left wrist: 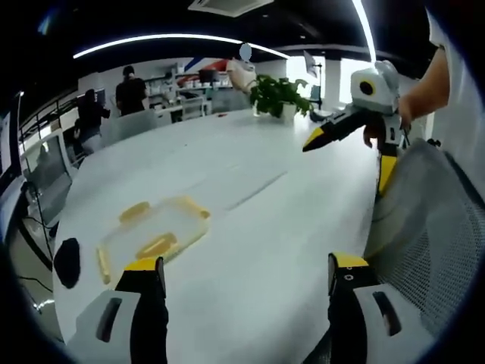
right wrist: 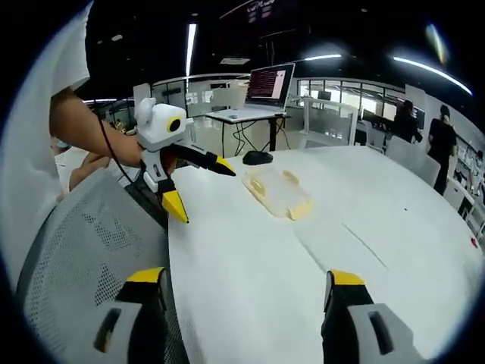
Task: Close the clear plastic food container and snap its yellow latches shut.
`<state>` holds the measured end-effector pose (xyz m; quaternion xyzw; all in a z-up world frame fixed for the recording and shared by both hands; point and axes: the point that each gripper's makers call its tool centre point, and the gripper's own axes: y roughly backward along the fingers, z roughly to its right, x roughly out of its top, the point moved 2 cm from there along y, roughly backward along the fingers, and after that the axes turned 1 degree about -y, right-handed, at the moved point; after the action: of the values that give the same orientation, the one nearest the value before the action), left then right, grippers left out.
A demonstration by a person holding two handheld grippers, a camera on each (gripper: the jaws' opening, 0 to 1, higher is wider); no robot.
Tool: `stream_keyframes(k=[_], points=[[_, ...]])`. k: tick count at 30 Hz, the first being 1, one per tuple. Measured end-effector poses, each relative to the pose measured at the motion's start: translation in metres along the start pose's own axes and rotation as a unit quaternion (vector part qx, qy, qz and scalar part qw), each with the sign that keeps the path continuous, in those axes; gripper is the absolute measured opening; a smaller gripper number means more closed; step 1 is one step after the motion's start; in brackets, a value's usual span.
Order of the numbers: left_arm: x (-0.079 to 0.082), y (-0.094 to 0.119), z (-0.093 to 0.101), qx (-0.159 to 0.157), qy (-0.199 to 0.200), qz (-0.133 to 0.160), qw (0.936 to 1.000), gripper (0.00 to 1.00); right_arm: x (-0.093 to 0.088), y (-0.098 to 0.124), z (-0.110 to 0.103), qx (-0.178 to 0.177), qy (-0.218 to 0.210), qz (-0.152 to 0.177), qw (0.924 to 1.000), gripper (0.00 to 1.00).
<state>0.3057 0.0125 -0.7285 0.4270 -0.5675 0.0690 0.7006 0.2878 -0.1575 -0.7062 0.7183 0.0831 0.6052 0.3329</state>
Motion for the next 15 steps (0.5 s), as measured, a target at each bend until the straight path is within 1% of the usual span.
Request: stream_keyframes(k=[4, 11, 15], points=[[0.000, 0.001, -0.007, 0.003, -0.001, 0.002, 1.0000, 0.87, 0.005, -0.005, 0.002, 0.004, 0.007, -0.002, 1.0000, 0.85], [-0.004, 0.002, -0.017, 0.007, -0.003, 0.000, 1.0000, 0.86, 0.015, -0.014, 0.009, 0.008, 0.016, -0.001, 0.9998, 0.85], [-0.006, 0.003, -0.021, 0.004, -0.014, -0.007, 0.9999, 0.85, 0.022, -0.022, 0.012, 0.008, 0.015, 0.002, 0.9998, 0.84]])
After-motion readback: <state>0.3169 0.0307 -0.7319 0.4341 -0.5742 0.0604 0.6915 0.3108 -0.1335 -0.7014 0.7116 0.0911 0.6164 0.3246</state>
